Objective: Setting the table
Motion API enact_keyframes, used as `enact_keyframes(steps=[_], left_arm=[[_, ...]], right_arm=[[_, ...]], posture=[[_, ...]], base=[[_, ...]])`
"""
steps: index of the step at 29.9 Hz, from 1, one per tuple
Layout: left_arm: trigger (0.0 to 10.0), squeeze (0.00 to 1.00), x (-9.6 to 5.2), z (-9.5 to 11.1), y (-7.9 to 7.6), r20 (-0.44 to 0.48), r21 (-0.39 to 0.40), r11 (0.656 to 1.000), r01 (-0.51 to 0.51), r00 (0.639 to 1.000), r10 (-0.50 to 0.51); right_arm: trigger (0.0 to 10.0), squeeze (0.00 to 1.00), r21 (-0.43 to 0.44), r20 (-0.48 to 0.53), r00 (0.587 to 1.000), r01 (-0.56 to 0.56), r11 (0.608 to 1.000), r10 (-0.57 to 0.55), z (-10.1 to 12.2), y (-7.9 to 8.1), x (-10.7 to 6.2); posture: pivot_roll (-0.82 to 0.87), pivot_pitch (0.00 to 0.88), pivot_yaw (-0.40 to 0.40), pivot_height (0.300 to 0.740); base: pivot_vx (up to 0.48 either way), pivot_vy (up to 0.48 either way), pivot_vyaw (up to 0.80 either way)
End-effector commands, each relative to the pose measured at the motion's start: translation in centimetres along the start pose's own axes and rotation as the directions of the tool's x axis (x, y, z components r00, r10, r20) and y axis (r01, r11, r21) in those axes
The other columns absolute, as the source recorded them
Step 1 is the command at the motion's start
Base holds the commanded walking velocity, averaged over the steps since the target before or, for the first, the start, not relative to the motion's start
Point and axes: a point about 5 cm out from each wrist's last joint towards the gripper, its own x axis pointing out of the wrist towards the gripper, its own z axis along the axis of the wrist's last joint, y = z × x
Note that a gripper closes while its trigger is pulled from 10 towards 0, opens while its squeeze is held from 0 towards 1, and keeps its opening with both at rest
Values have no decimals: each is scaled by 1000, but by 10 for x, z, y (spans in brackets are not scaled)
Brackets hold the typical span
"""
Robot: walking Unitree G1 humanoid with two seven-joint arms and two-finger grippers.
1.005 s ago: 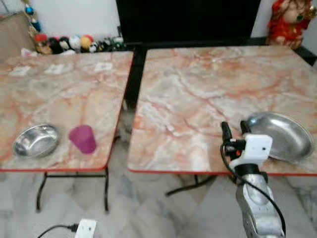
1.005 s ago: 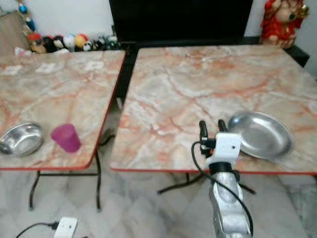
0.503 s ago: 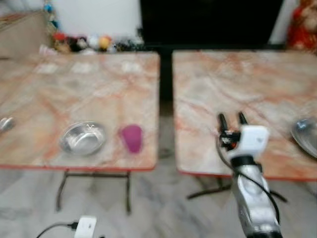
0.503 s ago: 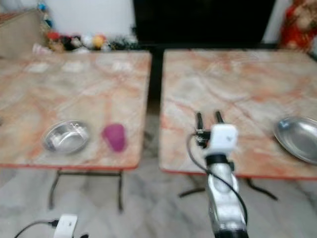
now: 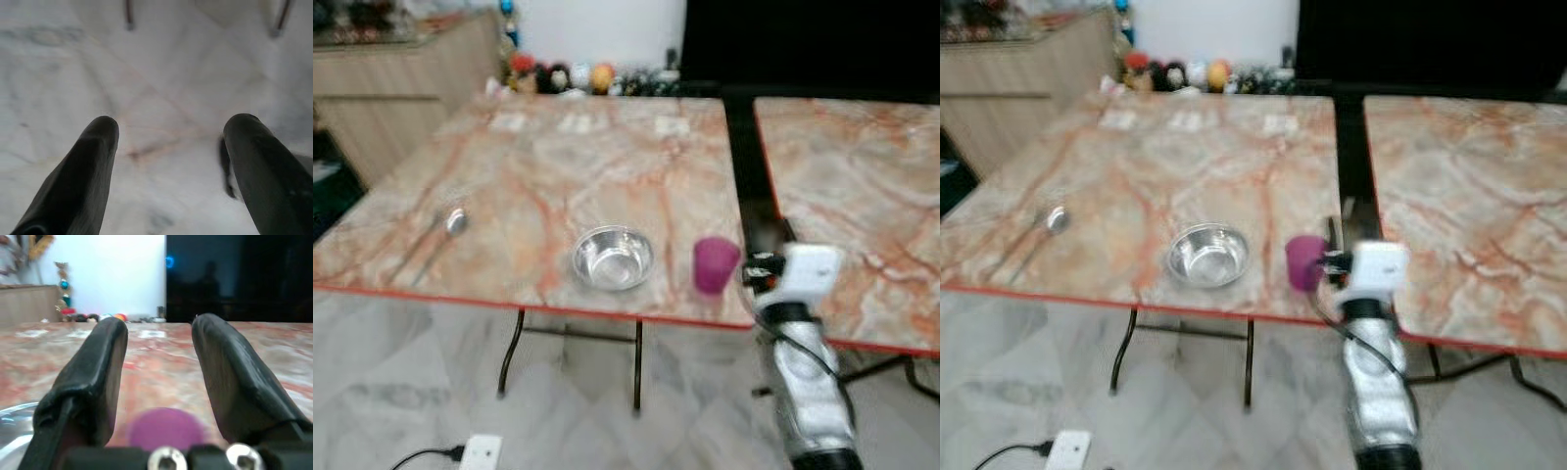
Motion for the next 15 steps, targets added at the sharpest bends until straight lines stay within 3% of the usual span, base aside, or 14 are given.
enact_keyframes(steps=[1,5,15], left_arm=[[10000,0,-1,-5,-4,-13,-9,1000,7,1000,-8],[10000,0,-1,-6,-4,-17,-10,1000,5,1000,-5],[10000,0,-2,-6,-2,-6,-9,1000,7,1000,-7]], right_arm=[[10000,0,-9,1,1000,23,1000,-23,1,-8,0],[10000,0,-5,3,1000,28,1000,-28,1,-7,0],[10000,0,9,-19,999,41,999,-41,-3,-4,2]], posture=[[-65,11,55,732],[-63,11,54,732],[-58,13,52,732]], base=[[0,480,0],[0,452,0],[0,0,0]])
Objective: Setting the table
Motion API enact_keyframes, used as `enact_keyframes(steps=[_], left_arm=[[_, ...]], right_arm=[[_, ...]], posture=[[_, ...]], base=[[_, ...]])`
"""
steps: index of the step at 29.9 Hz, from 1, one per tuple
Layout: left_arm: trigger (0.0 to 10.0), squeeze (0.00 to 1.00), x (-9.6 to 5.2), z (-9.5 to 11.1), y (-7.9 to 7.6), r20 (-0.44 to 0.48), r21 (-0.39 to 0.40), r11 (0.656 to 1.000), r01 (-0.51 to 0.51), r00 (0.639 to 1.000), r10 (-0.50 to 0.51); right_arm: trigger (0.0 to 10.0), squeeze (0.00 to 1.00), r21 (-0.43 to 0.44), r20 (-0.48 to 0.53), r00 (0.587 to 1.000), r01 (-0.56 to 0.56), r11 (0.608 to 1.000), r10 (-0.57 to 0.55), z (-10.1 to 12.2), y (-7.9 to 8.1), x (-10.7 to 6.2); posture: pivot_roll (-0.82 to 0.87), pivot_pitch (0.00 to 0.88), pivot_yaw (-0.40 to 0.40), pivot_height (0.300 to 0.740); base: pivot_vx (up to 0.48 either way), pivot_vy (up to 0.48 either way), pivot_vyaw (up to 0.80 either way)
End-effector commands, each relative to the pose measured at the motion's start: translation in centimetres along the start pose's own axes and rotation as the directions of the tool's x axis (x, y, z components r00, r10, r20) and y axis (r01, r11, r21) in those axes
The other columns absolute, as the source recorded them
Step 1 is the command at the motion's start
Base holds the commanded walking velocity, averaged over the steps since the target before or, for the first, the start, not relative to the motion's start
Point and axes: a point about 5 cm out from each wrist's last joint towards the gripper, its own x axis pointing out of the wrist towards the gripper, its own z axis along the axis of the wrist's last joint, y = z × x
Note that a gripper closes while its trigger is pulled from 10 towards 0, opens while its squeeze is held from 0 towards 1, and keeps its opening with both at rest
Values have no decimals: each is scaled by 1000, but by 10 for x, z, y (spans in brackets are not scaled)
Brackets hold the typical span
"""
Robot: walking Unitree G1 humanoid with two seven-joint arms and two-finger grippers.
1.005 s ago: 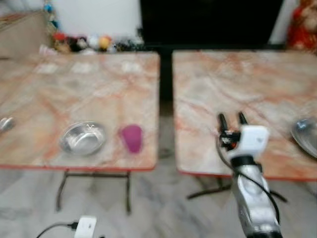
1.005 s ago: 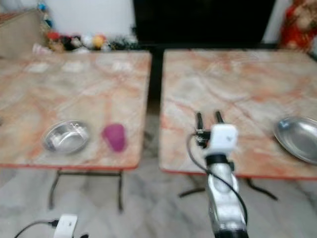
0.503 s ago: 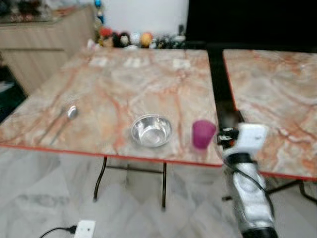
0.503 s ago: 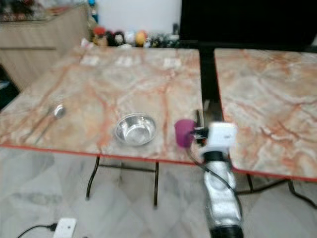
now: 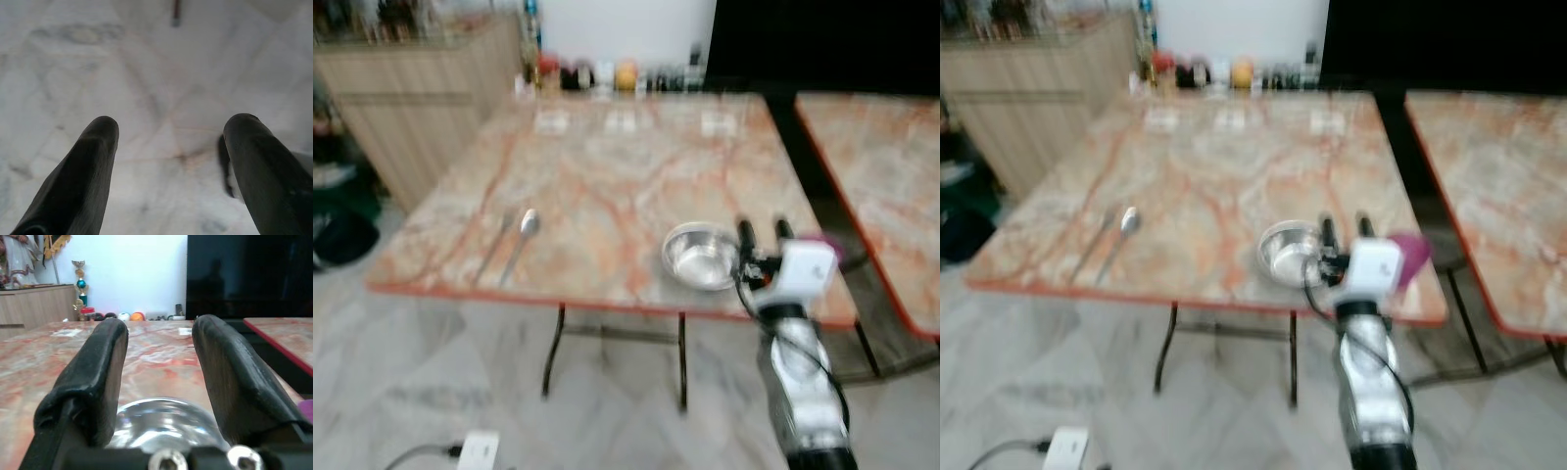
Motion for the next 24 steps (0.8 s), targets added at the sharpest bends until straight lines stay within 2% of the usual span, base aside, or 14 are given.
enact_keyframes(steps=[1,8,24], left_arm=[[10000,0,-1,-2,-5,-2,-11,1000,14,1000,-14],[10000,0,0,-1,-5,1,0,1000,21,1000,-21],[10000,0,0,3,-8,23,6,1000,28,999,-28]], right_arm=[[10000,0,-10,-16,999,29,1000,-29,-2,-9,-1],[10000,0,-3,-36,998,45,999,-45,-6,-9,-3],[10000,0,6,-61,997,56,998,-55,-10,-10,-6]], posture=[[-58,13,52,732],[-58,14,54,732],[-60,20,54,732]], base=[[0,0,0],[0,0,0],[294,0,0]])
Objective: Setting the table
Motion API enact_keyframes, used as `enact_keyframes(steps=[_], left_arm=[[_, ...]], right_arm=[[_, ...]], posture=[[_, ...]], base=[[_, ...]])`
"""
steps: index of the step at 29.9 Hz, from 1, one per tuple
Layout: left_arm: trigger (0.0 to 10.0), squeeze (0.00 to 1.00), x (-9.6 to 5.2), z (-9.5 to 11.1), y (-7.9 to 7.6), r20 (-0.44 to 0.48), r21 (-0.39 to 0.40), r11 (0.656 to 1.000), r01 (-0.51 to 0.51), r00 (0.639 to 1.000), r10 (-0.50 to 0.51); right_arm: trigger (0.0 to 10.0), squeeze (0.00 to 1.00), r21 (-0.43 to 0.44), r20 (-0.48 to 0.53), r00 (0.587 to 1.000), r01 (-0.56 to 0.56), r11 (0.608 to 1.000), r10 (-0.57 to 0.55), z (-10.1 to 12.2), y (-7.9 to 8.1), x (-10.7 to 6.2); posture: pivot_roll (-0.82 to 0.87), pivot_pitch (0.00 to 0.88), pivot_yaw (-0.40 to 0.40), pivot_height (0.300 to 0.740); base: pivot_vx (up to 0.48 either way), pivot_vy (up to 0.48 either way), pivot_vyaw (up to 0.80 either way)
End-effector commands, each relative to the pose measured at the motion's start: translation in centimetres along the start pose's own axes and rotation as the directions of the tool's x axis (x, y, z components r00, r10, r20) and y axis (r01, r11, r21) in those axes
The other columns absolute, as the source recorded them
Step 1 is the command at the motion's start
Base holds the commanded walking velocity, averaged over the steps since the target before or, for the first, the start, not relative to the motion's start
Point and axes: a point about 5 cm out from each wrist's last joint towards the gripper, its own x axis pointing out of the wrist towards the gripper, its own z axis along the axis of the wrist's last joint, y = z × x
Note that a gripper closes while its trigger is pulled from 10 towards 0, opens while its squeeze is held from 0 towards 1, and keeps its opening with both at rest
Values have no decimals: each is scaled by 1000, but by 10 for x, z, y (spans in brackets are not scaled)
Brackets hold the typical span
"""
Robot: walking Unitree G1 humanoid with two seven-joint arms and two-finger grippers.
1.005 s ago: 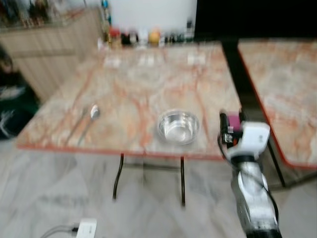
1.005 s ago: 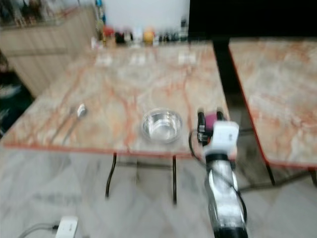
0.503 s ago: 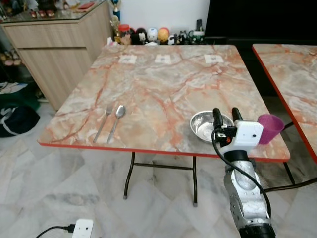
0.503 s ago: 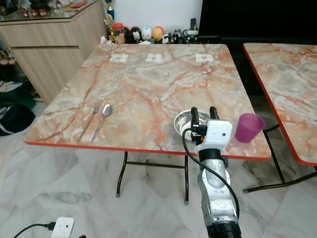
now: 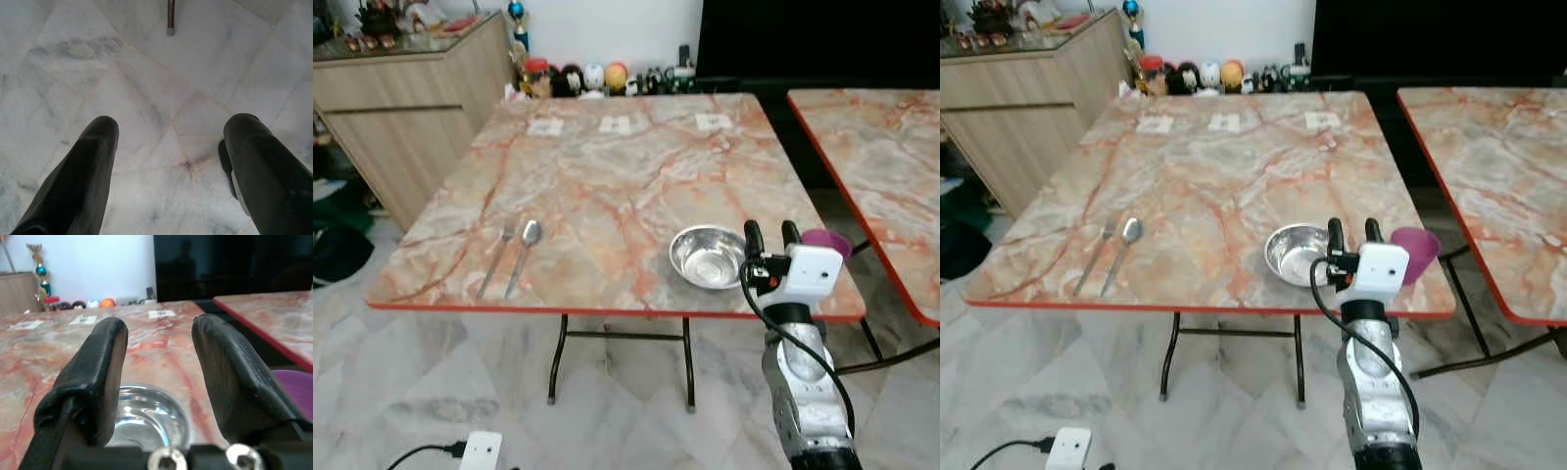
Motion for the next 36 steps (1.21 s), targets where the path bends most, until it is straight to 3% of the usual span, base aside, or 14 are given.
enact_keyframes(steps=[1,10,12,13,14,15,17,18,25,27,30,33,36], left_arm=[[10000,0,0,1,0,12,4,1000,2,1000,-2],[10000,0,0,1,-1,9,6,1000,3,1000,-4],[10000,0,0,0,-1,9,5,1000,4,1000,-4],[10000,0,0,0,-2,8,4,1000,5,1000,-5],[10000,0,0,0,-2,8,4,1000,5,1000,-5],[10000,0,-1,-1,-3,7,5,1000,6,1000,-6],[10000,0,-1,-1,-4,6,7,1000,9,1000,-9],[10000,0,-1,-1,-4,6,8,1000,11,1000,-11],[10000,0,-1,-1,-4,8,9,1000,10,1000,-10],[10000,0,-1,-1,-4,9,8,1000,9,1000,-9],[10000,0,-1,-1,-4,9,9,1000,9,1000,-9],[10000,0,-1,-1,-4,7,11,1000,10,1000,-10],[10000,0,-1,-2,-4,7,12,1000,10,1000,-10]], right_arm=[[10000,0,9,-22,1000,-8,1000,9,-2,2,0],[10000,0,40,-111,993,-28,999,33,-10,6,-16],[10000,51,56,-130,991,-19,998,26,-10,5,-21],[10000,898,79,-154,988,-9,997,21,-11,4,-25],[10000,898,85,-164,986,-7,996,21,-12,4,-26],[10000,1000,99,-175,984,0,995,18,-13,3,-27],[10000,1000,152,-213,976,72,986,-39,-14,-4,-29],[10000,0,198,-243,966,140,970,-89,-14,-9,-29],[10000,0,268,-314,936,251,930,-162,-12,-18,-24],[10000,0,254,-352,923,253,934,-154,-14,-18,-23],[10000,0,298,-351,925,258,919,-146,-13,-19,-19],[10000,0,350,-449,880,330,877,-152,-25,-20,-15],[10000,0,350,-479,867,332,876,-137,-29,-19,-11]], posture=[[-61,23,53,732],[-65,31,44,732],[-67,33,43,732],[-69,34,43,732],[-69,34,43,732],[-72,35,42,732],[-76,36,42,732],[-75,35,42,732],[-76,36,39,732],[-74,36,40,732],[-74,37,42,732],[-73,37,47,732],[-65,34,45,732]], base=[[0,0,0],[0,0,0],[0,0,0],[0,0,0],[0,0,0],[0,0,0],[0,0,0],[0,0,0],[0,0,0],[0,0,0],[0,0,0],[0,0,0],[0,0,0]])
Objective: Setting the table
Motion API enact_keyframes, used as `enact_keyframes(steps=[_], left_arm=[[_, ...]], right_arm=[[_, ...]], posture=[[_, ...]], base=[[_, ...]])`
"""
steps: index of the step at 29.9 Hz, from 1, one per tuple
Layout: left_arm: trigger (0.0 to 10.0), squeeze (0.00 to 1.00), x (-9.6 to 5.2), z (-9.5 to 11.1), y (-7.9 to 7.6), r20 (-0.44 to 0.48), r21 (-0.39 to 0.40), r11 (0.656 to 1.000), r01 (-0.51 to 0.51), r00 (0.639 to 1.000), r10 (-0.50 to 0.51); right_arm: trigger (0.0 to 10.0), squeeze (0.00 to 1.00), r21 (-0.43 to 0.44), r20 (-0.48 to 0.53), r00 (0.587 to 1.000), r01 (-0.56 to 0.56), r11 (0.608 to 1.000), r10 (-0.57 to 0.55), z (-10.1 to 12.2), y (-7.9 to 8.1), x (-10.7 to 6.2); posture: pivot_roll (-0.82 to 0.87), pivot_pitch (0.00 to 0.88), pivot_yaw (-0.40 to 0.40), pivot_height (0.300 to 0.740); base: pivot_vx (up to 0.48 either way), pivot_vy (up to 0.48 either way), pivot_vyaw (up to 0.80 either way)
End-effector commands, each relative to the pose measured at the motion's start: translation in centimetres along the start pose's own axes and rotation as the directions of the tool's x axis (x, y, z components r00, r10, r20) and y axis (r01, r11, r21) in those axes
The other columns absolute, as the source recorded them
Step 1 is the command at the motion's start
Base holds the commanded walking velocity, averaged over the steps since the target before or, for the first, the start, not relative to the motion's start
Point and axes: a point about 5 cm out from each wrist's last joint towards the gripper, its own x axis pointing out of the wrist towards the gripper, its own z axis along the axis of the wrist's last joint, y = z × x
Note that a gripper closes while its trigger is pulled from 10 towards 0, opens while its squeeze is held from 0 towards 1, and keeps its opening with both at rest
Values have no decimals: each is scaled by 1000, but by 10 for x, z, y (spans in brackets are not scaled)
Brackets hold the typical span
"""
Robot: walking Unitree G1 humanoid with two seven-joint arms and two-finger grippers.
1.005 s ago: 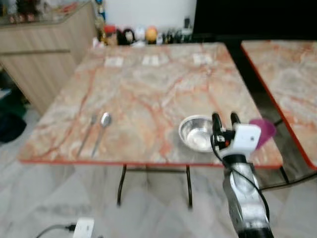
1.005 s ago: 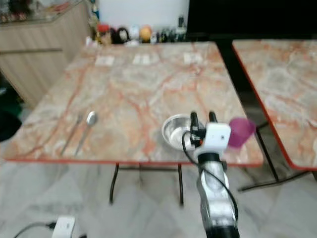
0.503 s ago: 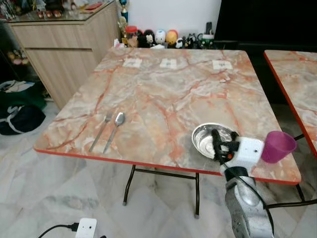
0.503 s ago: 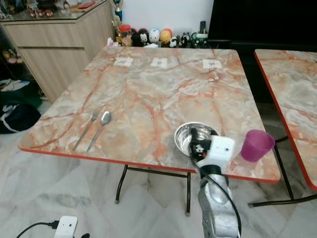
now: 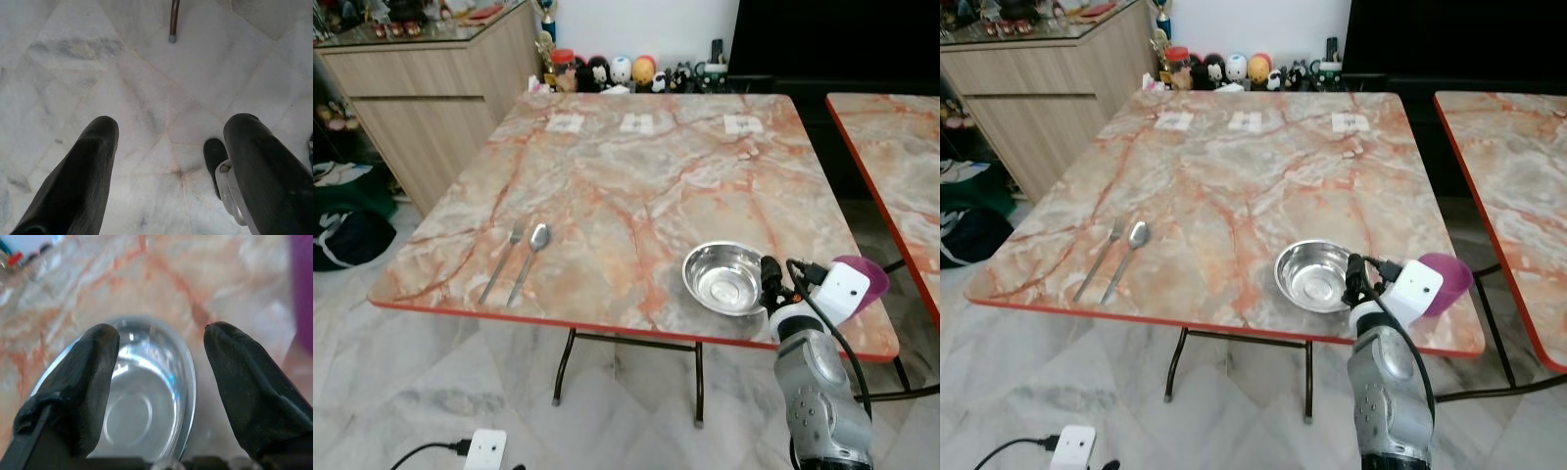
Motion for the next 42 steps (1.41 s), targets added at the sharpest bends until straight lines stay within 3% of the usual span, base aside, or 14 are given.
enact_keyframes(steps=[1,11,12,13,14,16,17,18,20,21,22,24,25,42], left_arm=[[10000,0,-1,-4,2,-15,9,1000,-4,1000,4],[10000,0,-1,-4,4,-16,12,1000,-9,1000,9],[10000,0,-1,-4,4,-16,13,1000,-8,1000,9],[10000,0,-1,-4,4,-16,13,1000,-8,1000,8],[10000,0,-1,-4,4,-16,14,1000,-8,1000,8],[10000,0,-1,-4,4,-15,14,1000,-8,1000,8],[10000,0,-1,-4,4,-15,15,1000,-8,1000,8],[10000,0,-1,-4,4,-15,14,1000,-8,1000,9],[10000,0,-1,-3,4,-14,15,1000,-9,1000,9],[10000,0,-1,-3,4,-15,15,1000,-9,1000,9],[10000,0,-1,-3,4,-15,15,1000,-9,1000,9],[10000,0,-1,-3,4,-15,15,1000,-9,1000,10],[10000,0,-1,-3,4,-15,16,1000,-9,1000,9],[10000,0,-1,-3,3,-18,21,1000,-10,1000,11]], right_arm=[[10000,0,17,-55,998,5,1000,-4,-7,0,2],[10000,0,47,-143,990,20,999,-13,-16,-1,5],[7804,0,50,-150,989,27,998,-19,-16,-2,5],[7804,0,53,-154,988,32,998,-23,-17,-3,6],[0,0,59,-160,987,39,997,-29,-17,-4,6],[0,0,72,-178,984,45,996,-32,-19,-5,7],[4157,0,73,-178,984,44,996,-30,-20,-5,7],[10000,0,77,-180,983,42,996,-28,-20,-4,7],[10000,0,78,-188,982,43,996,-27,-22,-3,7],[9098,0,80,-190,981,41,996,-26,-22,-2,7],[2627,0,80,-191,981,41,996,-25,-22,-2,7],[2627,0,80,-191,981,40,996,-24,-22,-2,7],[0,0,84,-189,982,38,996,-22,-22,-2,8],[0,0,84,-164,986,8,996,6,-19,2,9]], posture=[[-65,34,45,732],[-63,36,49,732],[-63,36,49,732],[-63,36,49,732],[-63,35,49,732],[-62,35,49,732],[-63,35,49,732],[-63,35,49,732],[-61,33,49,732],[-61,32,49,732],[-61,32,49,732],[-61,32,49,732],[-62,32,49,732],[-62,30,48,732]], base=[[0,0,0],[0,0,0],[0,0,0],[0,0,0],[0,0,0],[0,0,0],[0,0,0],[0,0,0],[0,0,0],[0,0,0],[0,0,0],[0,0,0],[0,0,0],[0,0,0]])
